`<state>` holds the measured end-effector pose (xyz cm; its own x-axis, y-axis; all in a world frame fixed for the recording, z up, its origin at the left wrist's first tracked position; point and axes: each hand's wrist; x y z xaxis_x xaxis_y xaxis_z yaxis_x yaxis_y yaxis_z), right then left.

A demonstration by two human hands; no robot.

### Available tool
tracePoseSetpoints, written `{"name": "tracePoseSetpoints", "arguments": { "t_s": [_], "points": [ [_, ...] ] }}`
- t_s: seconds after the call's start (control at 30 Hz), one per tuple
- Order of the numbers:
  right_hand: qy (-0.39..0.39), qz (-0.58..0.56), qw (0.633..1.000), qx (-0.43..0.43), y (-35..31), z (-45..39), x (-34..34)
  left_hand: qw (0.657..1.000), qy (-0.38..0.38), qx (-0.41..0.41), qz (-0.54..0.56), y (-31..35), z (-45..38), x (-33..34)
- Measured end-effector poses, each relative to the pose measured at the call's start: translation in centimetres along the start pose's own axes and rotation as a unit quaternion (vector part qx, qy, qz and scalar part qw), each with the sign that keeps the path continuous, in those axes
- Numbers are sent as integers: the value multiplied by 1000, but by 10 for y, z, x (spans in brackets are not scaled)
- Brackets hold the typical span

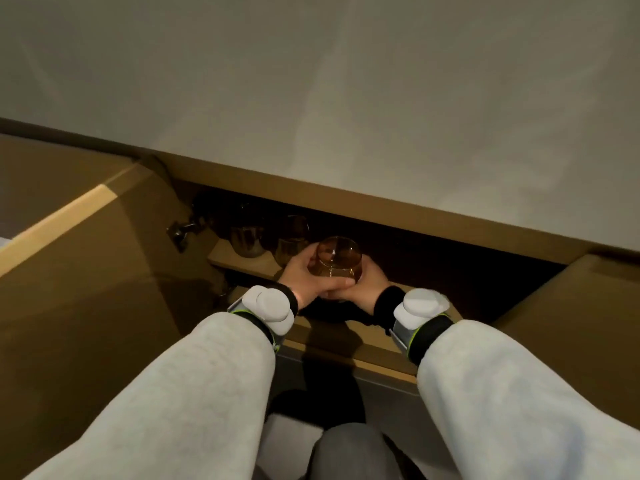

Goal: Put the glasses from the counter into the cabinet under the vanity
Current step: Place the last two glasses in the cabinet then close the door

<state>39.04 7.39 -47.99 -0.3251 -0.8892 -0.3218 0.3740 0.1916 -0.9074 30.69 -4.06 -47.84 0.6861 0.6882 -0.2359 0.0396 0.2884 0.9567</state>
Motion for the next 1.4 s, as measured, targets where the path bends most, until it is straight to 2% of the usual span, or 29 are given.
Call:
{"name": "tracePoseSetpoints", "arguments": {
  "t_s": [0.23,0.6,1.03,1.3,1.4],
  "points": [
    [79,-25,996,33,34,-11,2,999,22,25,27,-22,-10,17],
    [81,-53,995,-19,43,-29,4,997,22,19,69,-39,-26,22],
    [87,-54,995,-8,50,-41,8,995,39,14,88,-44,-35,24],
    [106,20,994,6,48,-54,5,996,34,-18,75,-45,-22,14],
    [107,14,994,23,44,-59,6,996,26,-18,81,-47,-17,11]
  ]
}}
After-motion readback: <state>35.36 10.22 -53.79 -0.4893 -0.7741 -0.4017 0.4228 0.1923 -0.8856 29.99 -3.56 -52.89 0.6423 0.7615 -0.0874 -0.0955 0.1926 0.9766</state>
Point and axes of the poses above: each hand's wrist, its own z-axis away from the middle knuckle, its own x-axis out of the palm, y = z × x, and after that the axes turned 1 degree about x, right-handed
